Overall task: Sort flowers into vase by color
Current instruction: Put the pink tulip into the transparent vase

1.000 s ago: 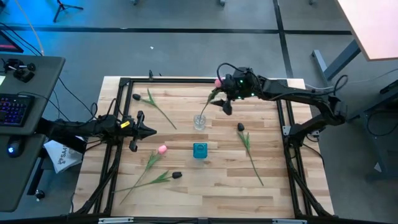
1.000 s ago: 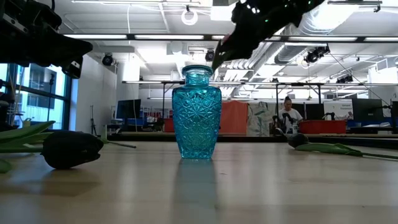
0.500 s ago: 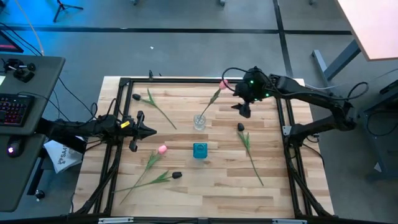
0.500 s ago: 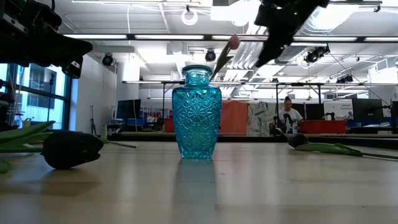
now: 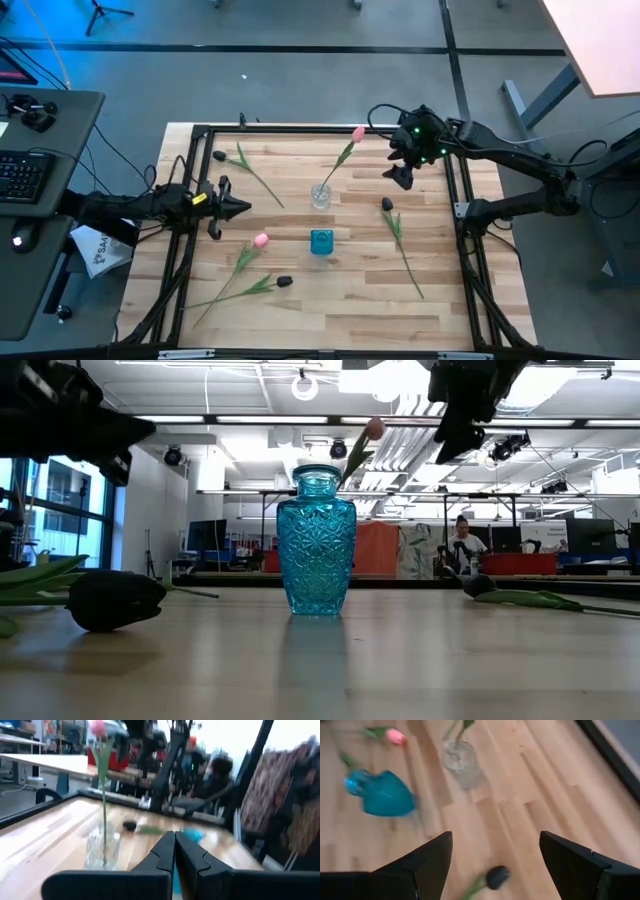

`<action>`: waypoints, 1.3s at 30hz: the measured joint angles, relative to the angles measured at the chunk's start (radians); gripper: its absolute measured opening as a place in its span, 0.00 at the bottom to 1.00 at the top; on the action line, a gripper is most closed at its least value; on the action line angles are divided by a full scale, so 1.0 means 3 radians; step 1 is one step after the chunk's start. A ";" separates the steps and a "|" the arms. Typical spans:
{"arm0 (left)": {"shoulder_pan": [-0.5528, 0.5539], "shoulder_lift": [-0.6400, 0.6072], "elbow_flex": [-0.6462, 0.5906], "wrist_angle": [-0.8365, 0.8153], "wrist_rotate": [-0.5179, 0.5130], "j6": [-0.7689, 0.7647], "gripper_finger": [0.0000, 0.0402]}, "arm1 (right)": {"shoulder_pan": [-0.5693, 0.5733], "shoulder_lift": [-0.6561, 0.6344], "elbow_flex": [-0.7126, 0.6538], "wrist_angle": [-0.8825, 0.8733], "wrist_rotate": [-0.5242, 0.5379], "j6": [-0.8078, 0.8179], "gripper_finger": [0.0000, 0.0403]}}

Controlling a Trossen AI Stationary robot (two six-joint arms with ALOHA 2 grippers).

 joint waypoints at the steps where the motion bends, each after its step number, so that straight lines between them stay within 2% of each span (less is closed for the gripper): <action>1: 0.0000 -0.0001 0.0000 0.0117 -0.0014 -0.0080 0.00 | 0.0000 0.0000 0.0000 0.0003 -0.0059 0.0076 0.73; 4: 0.0000 -0.0001 0.0001 0.0604 -0.0032 -0.0353 0.00 | 0.0000 0.0000 0.0000 0.0012 -0.0185 0.0340 0.73; 7: -0.0001 -0.0001 0.0001 0.1033 -0.0193 -0.0624 0.00 | 0.0013 0.0000 0.0000 0.0032 -0.0200 0.0572 0.73; 10: 0.0011 0.0058 0.0056 0.1174 -0.0231 -0.1034 0.00 | 0.0059 0.0000 0.0000 0.0145 -0.0190 0.0729 0.73; 15: -0.0043 0.0501 0.0393 0.0637 0.0276 -0.1681 0.03 | 0.0144 0.0000 0.0000 0.0454 -0.0098 0.0991 0.73; 18: -0.0095 0.0867 0.0769 0.0266 0.0610 -0.1755 0.07 | 0.0183 0.0000 -0.0001 0.0564 0.0009 0.1146 0.73; 23: -0.0235 0.1507 0.1642 -0.1078 0.1169 -0.1710 0.11 | 0.0221 0.0000 -0.0001 0.0560 0.0009 0.1204 0.73; 27: -0.0477 0.2011 0.2166 -0.2396 0.1127 -0.1585 0.12 | 0.0221 0.0000 -0.0003 0.0479 -0.0017 0.1041 0.73; 31: -0.0842 0.2436 0.2224 -0.3111 0.0838 -0.2136 0.12 | 0.0221 0.0000 -0.0003 0.0214 -0.0083 0.0725 0.73; 35: -0.1285 0.2858 0.2185 -0.3123 0.0670 -0.2984 0.12 | 0.0221 0.0001 -0.0003 -0.0257 -0.0111 0.0347 0.73; 39: -0.1672 0.3304 0.2188 -0.2642 0.0584 -0.3699 0.12 | 0.0221 -0.0006 -0.0004 -0.0678 -0.0109 -0.0056 0.73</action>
